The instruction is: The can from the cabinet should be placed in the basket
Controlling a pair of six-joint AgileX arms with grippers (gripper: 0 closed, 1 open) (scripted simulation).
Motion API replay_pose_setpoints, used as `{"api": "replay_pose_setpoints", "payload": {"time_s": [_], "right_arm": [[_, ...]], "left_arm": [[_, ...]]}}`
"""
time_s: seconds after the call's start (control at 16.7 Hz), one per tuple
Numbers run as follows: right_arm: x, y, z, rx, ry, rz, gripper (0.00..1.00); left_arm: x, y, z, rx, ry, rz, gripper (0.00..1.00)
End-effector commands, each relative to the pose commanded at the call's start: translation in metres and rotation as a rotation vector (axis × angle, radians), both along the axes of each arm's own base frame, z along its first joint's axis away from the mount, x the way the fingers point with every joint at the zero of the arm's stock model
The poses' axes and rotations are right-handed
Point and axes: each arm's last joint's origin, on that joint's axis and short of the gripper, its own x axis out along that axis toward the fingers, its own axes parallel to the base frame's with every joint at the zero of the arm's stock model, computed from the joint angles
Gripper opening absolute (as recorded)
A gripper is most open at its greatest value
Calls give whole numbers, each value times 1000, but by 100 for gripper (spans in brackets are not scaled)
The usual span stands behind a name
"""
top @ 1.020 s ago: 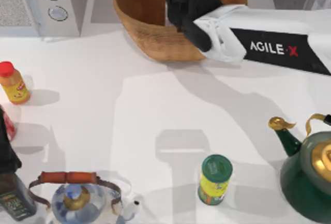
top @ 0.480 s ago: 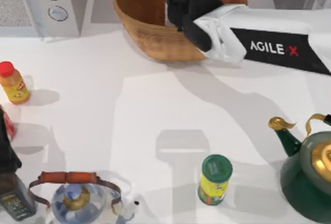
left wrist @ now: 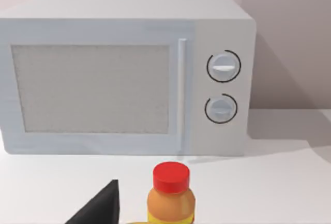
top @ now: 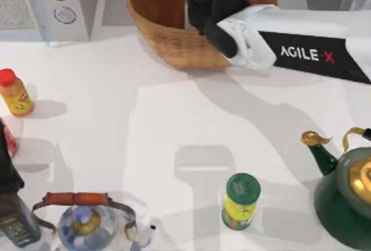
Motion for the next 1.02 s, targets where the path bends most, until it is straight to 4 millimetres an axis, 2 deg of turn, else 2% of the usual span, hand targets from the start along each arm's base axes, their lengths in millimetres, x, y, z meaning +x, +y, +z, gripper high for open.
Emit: {"api": "replay_pose_setpoints", "payload": {"time_s": [0.24, 0.36, 0.48, 0.66, 0.78, 0.9, 1.02], "right_arm": [[-1, -1, 2, 0, 0, 2, 100], [-4, -13, 13, -1, 0, 0, 100], [-11, -34, 31, -1, -1, 0, 100], [-35, -79, 64, -7, 5, 2, 100], [-59, -115, 83, -13, 13, 3, 100], [-92, -154, 100, -14, 13, 2, 100], [-136, -194, 113, -8, -3, 2, 100]], "left_arm": [[0, 0, 0, 0, 0, 0, 100], [0, 0, 0, 0, 0, 0, 100], [0, 0, 0, 0, 0, 0, 100], [0, 0, 0, 0, 0, 0, 100], [0, 0, 0, 0, 0, 0, 100], [0, 0, 0, 0, 0, 0, 100], [0, 0, 0, 0, 0, 0, 100]]}}
